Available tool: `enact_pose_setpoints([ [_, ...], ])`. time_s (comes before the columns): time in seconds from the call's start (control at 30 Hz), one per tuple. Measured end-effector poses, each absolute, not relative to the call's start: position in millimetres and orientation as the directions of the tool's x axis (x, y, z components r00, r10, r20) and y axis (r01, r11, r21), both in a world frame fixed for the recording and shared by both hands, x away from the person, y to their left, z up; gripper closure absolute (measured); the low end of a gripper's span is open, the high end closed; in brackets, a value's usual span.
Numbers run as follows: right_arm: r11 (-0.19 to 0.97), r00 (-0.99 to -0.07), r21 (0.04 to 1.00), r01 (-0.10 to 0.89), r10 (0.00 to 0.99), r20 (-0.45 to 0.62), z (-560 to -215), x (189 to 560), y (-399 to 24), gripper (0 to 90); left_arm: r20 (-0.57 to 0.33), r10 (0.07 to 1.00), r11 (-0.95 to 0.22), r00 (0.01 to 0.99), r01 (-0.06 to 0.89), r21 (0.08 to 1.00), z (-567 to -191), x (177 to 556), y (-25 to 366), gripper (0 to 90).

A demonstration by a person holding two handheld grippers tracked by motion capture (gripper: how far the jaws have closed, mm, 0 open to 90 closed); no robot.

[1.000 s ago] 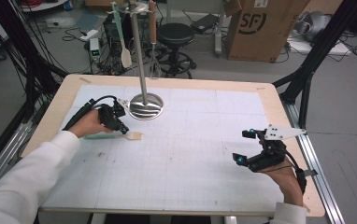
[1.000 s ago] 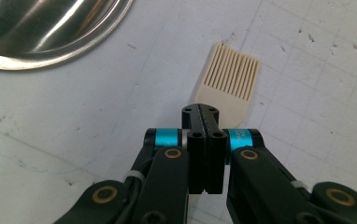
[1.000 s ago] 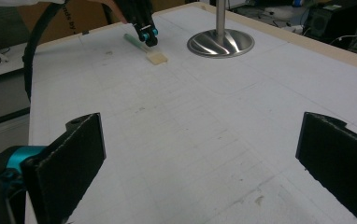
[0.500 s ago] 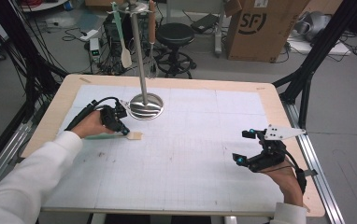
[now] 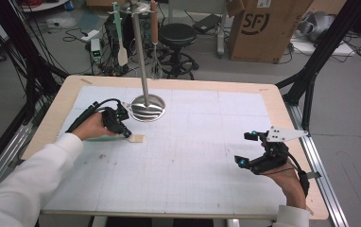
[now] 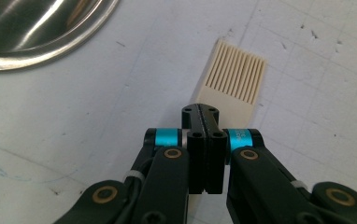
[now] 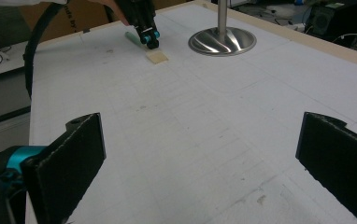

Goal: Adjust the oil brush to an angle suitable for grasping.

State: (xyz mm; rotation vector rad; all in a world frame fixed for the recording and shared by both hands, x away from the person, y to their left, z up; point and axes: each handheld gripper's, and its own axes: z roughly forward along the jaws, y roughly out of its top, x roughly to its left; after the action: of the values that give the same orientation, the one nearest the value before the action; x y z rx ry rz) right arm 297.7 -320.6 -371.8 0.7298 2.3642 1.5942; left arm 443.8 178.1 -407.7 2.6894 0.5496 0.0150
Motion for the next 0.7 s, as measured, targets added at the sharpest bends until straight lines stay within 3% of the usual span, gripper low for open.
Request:
enact_pose_setpoints([
  [0.5, 0.302, -0.863, 0.910, 0.284, 0.493, 0.106, -370, 297, -318, 0.2, -0.067, 0.325, -0.877, 0.943, 0.327, 0.353, -406, 427, 162, 89.8],
  [0.7, 0.302, -0.868, 0.913, 0.276, 0.486, 0.101, -369, 296, -316, 0.2, -0.076, 0.325, -0.864, 0.943, 0.329, 0.382, -407, 418, 162, 89.8],
])
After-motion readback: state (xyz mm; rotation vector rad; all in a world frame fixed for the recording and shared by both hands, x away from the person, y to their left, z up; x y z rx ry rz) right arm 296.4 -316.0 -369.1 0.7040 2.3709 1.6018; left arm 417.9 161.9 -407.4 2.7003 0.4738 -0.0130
